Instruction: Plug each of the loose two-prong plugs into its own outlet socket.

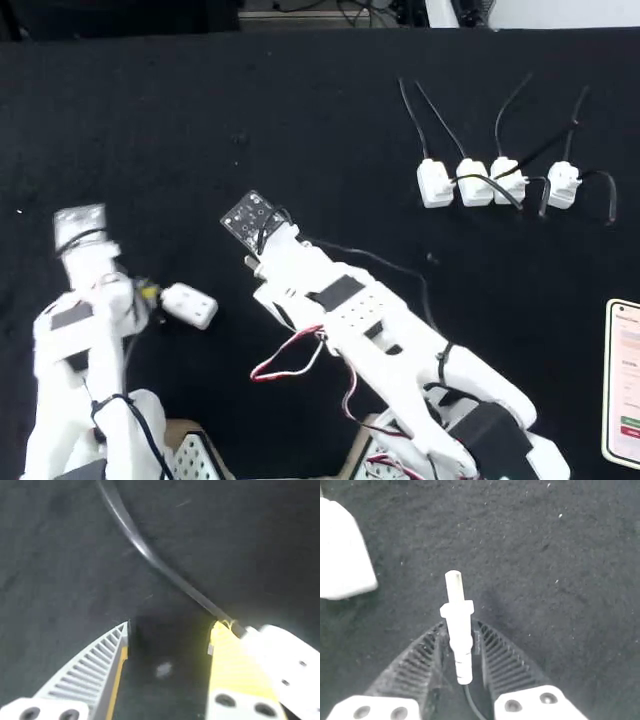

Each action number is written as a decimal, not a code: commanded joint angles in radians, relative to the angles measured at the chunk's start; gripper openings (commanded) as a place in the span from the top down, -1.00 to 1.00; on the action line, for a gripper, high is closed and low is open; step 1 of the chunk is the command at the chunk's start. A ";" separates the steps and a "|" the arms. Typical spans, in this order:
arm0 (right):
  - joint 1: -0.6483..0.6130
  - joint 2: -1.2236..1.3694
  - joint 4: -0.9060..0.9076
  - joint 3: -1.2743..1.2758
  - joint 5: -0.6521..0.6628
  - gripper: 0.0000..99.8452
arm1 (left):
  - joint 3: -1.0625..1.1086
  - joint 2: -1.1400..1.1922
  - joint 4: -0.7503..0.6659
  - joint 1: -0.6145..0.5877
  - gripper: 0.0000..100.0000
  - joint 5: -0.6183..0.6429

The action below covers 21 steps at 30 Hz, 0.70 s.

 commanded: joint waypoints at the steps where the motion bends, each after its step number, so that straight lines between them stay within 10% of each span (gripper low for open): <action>1: 0.014 -0.048 -0.040 0.001 -0.009 0.98 | -0.199 -0.012 -0.012 0.147 0.47 0.015; 11: 0.000 -0.048 -0.049 -0.015 -0.061 0.98 | -0.226 -0.028 0.009 0.294 0.47 0.408; 21: -0.069 -0.041 -0.094 -0.021 -0.201 0.98 | -0.104 -0.336 0.057 0.348 0.47 0.428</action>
